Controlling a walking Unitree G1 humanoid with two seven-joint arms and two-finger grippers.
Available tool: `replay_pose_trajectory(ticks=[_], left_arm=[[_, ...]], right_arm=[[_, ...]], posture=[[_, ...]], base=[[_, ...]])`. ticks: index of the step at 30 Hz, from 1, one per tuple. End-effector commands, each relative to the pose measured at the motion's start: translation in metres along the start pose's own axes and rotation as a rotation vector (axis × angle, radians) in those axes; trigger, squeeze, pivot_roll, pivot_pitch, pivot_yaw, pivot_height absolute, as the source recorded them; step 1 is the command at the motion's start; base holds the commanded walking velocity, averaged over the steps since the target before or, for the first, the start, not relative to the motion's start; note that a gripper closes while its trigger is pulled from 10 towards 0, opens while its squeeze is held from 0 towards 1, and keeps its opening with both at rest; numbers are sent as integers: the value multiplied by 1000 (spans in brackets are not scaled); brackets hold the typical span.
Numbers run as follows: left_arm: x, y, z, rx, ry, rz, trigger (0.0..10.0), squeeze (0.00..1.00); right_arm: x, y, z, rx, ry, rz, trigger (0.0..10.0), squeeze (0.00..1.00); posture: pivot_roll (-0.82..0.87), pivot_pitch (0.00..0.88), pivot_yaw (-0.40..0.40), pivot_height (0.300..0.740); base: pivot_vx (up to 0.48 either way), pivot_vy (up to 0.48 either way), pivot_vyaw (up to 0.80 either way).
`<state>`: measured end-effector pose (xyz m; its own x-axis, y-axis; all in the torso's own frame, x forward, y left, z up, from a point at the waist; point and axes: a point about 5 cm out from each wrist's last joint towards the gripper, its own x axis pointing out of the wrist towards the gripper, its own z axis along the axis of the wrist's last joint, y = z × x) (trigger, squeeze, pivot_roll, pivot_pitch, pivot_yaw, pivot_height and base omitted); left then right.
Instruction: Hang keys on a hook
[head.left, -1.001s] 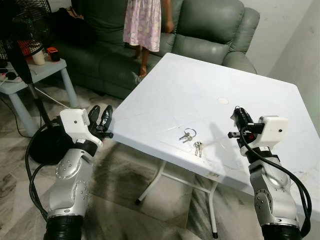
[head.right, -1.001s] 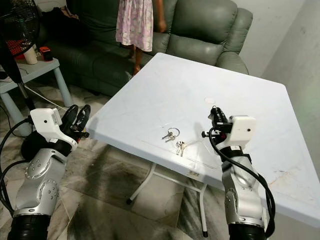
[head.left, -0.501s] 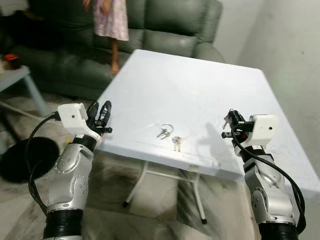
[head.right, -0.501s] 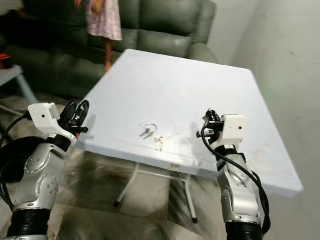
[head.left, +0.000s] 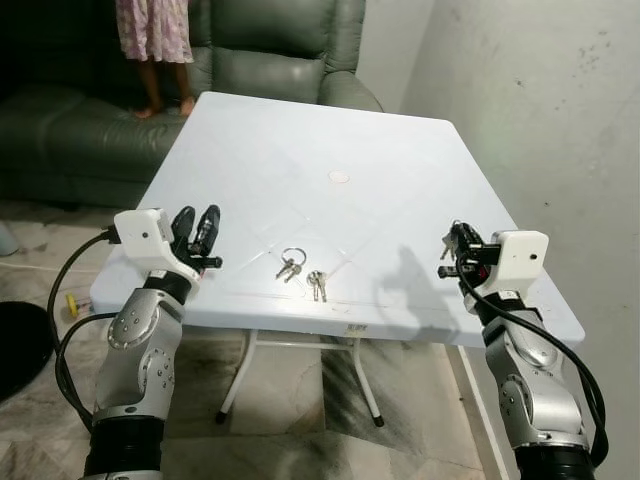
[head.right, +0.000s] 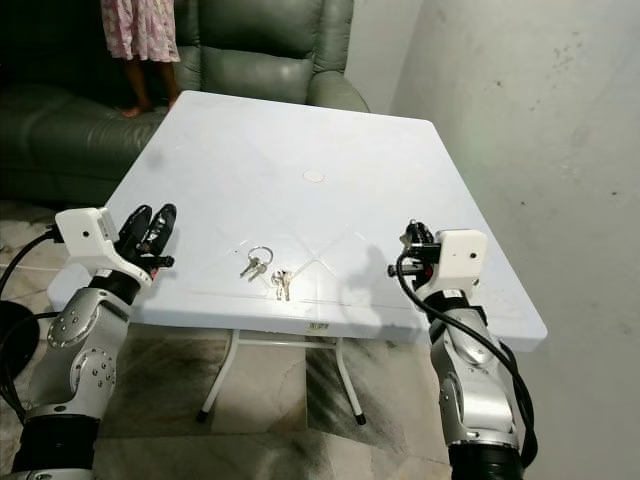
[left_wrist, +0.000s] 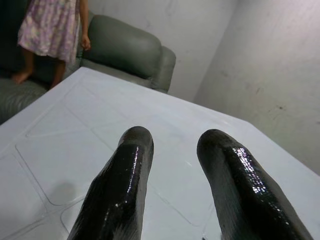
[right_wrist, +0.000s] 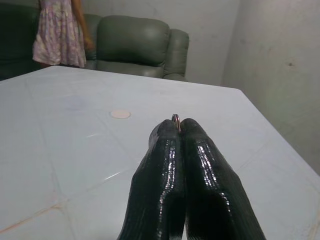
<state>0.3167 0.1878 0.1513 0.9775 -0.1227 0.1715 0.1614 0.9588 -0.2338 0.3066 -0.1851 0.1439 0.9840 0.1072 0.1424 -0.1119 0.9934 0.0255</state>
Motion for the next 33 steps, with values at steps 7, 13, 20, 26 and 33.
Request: replay_pose_trajectory(ticks=[7, 13, 20, 26, 33], left_arm=[[7, -1, 5, 48, -10, 21, 10000, 0], [5, -3, 1, 34, -12, 28, 10000, 0], [10, -2, 1, 34, -14, 55, 10000, 0], [10, 9, 4, 52, -17, 110, 10000, 0], [6, 14, 5, 63, -19, 137, 10000, 0]], right_arm=[[6, -4, 7, -23, -13, -3, 10000, 0], [6, 3, 4, 1, -10, -13, 10000, 0], [6, 10, -1, 26, -3, -13, 10000, 0], [11, 15, -1, 33, -4, 7, 10000, 0], [12, 14, 0, 28, -2, 14, 10000, 0]], posture=[[196, 0, -120, 736], [189, 0, -105, 736], [196, 0, -96, 736], [214, 0, -105, 736], [217, 0, -111, 736]], base=[[0, 0, -737], [0, 0, -725], [0, 0, -717], [0, 0, -721], [0, 0, -721]])
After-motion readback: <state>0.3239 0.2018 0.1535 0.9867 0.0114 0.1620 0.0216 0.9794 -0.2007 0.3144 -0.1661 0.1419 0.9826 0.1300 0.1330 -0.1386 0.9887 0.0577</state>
